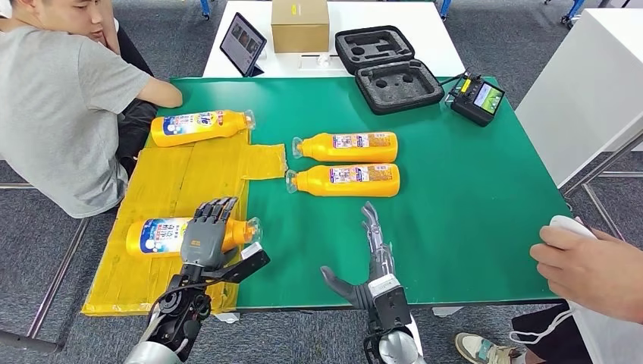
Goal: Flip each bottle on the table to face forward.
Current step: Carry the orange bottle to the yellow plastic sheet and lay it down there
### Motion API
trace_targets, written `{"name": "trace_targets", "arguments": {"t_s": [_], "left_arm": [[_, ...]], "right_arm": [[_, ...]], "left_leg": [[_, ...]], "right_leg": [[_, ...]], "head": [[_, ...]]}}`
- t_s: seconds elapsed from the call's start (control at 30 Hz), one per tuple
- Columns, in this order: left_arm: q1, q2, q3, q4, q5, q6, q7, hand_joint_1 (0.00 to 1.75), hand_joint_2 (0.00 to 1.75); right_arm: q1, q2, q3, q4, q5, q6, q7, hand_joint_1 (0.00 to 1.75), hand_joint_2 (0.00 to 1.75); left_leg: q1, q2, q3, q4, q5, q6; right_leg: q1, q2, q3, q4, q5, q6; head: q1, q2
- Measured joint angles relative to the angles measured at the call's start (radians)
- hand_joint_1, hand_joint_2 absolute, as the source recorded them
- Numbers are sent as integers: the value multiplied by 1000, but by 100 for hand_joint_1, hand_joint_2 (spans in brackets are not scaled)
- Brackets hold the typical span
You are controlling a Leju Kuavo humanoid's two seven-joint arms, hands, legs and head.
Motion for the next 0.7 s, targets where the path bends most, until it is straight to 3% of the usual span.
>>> {"name": "trace_targets", "arguments": {"t_s": [0.4, 0.7], "left_arm": [[15, -2, 13, 7, 6, 0, -6, 17, 175], [17, -2, 19, 19, 25, 0, -16, 16, 175]], "right_arm": [[-1, 0, 0, 1, 1, 0, 0, 0, 175], [-5, -1, -5, 6, 7, 0, 0, 0, 175]], "left_leg": [[0, 0, -1, 0, 0, 0], [0, 0, 0, 0, 0, 0]], "right_leg": [[0, 0, 0, 0, 0, 0], [0, 0, 0, 0, 0, 0]], "head": [[0, 0], [0, 0]]}}
